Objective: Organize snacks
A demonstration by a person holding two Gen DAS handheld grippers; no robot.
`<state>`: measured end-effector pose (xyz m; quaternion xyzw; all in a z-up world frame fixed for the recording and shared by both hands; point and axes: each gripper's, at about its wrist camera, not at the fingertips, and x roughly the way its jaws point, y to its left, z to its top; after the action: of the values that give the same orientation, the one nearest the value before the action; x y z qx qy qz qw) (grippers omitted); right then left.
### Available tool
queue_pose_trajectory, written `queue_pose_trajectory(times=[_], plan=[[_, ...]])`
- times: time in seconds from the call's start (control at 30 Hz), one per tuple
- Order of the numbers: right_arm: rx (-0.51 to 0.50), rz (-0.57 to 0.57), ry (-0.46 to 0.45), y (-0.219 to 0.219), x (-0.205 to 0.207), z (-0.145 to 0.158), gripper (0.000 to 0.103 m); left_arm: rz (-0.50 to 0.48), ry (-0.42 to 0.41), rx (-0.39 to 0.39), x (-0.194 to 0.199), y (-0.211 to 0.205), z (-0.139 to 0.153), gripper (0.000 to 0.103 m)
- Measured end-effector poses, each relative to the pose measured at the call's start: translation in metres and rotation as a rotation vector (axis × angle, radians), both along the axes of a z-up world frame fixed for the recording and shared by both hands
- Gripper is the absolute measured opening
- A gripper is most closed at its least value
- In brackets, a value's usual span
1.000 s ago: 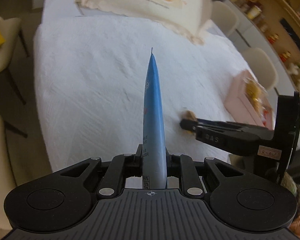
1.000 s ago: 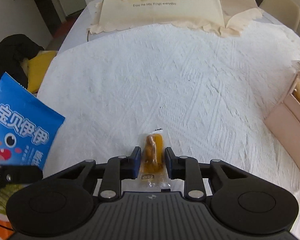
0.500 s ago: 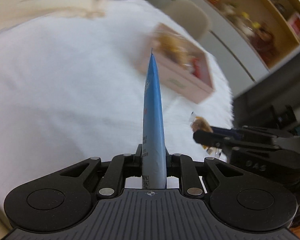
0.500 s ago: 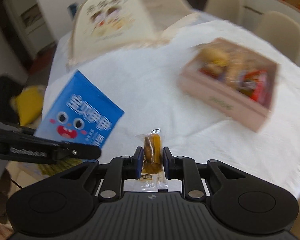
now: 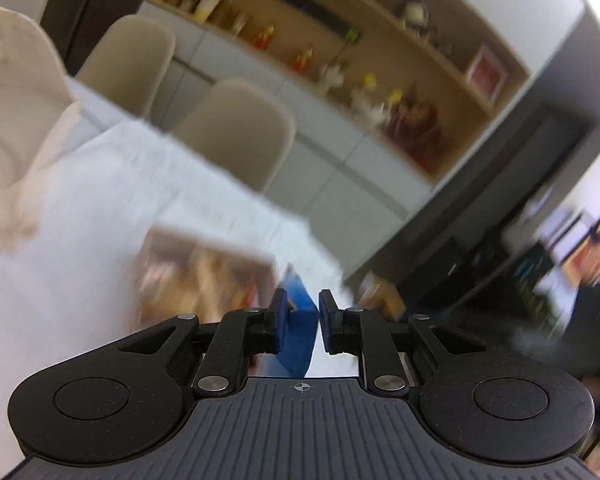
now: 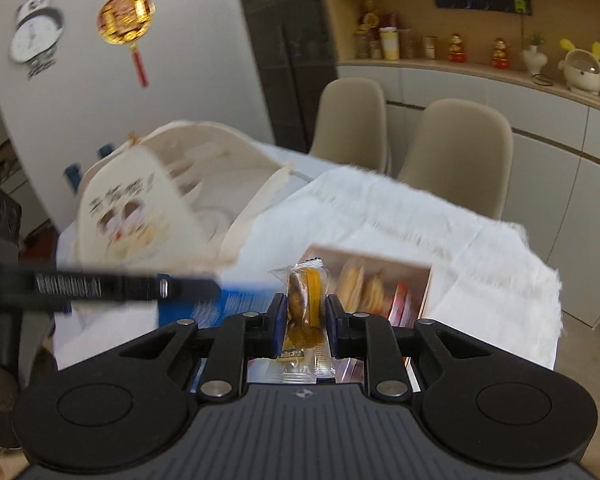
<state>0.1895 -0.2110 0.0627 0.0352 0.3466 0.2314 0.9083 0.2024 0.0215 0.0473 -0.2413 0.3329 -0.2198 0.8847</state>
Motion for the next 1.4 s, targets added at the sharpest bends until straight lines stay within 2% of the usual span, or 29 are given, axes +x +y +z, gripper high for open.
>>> queue_pose_trajectory(times=[0.03, 0.07, 0.1, 0.17, 0.27, 0.37, 0.53, 0.57, 0.63, 0.7, 0.77, 0.87, 0.97, 1.1, 1.27, 1.4], plan=[[-0.007, -0.008, 0.004, -0.001, 0.016, -0.002, 0.021, 0.016, 0.005, -0.006, 0.022, -0.001, -0.003, 0.027], [-0.023, -0.008, 0.016, -0.001, 0.032, -0.006, 0.026, 0.037, 0.042, 0.026, 0.044, -0.004, -0.011, 0.027], [-0.040, 0.001, 0.037, -0.001, 0.046, -0.012, 0.038, 0.051, 0.105, 0.059, 0.061, -0.007, -0.022, 0.026], [-0.073, -0.016, 0.072, -0.004, 0.065, -0.027, 0.050, 0.082, 0.193, 0.072, 0.082, -0.008, -0.051, 0.026], [-0.080, -0.022, 0.124, -0.017, 0.068, -0.050, 0.051, 0.122, 0.259, 0.045, 0.078, -0.001, -0.089, 0.026], [-0.079, -0.029, 0.164, -0.029, 0.062, -0.068, 0.051, 0.138, 0.276, 0.065, 0.054, 0.002, -0.106, 0.026], [-0.129, -0.037, 0.138, -0.025, 0.033, -0.074, 0.052, 0.130, 0.185, 0.165, -0.005, -0.009, -0.091, 0.025], [-0.128, -0.037, 0.134, -0.024, 0.025, -0.072, 0.055, 0.127, 0.158, 0.208, -0.021, -0.017, -0.086, 0.024], [-0.128, -0.044, 0.114, -0.025, 0.007, -0.063, 0.061, 0.137, 0.079, 0.353, -0.054, -0.037, -0.067, 0.017], [-0.154, -0.060, 0.072, -0.023, -0.017, -0.055, 0.070, 0.156, -0.001, 0.485, -0.090, -0.057, -0.050, 0.017], [-0.172, -0.067, 0.060, -0.022, -0.037, -0.046, 0.074, 0.183, -0.006, 0.528, -0.115, -0.067, -0.038, 0.017], [-0.152, -0.050, 0.127, -0.021, -0.058, -0.038, 0.077, 0.224, 0.012, 0.559, -0.137, -0.076, -0.024, 0.017], [-0.137, -0.053, 0.189, -0.018, -0.070, -0.038, 0.077, 0.248, 0.083, 0.575, -0.143, -0.081, -0.016, 0.017], [-0.136, -0.068, 0.197, -0.015, -0.087, -0.037, 0.077, 0.180, 0.122, 0.540, -0.153, -0.084, -0.019, 0.017], [-0.176, -0.088, 0.180, -0.013, -0.105, -0.038, 0.077, 0.155, 0.136, 0.516, -0.161, -0.087, -0.021, 0.017], [-0.150, -0.099, 0.207, -0.015, -0.111, -0.039, 0.077, 0.150, 0.137, 0.510, -0.168, -0.086, -0.020, 0.017]])
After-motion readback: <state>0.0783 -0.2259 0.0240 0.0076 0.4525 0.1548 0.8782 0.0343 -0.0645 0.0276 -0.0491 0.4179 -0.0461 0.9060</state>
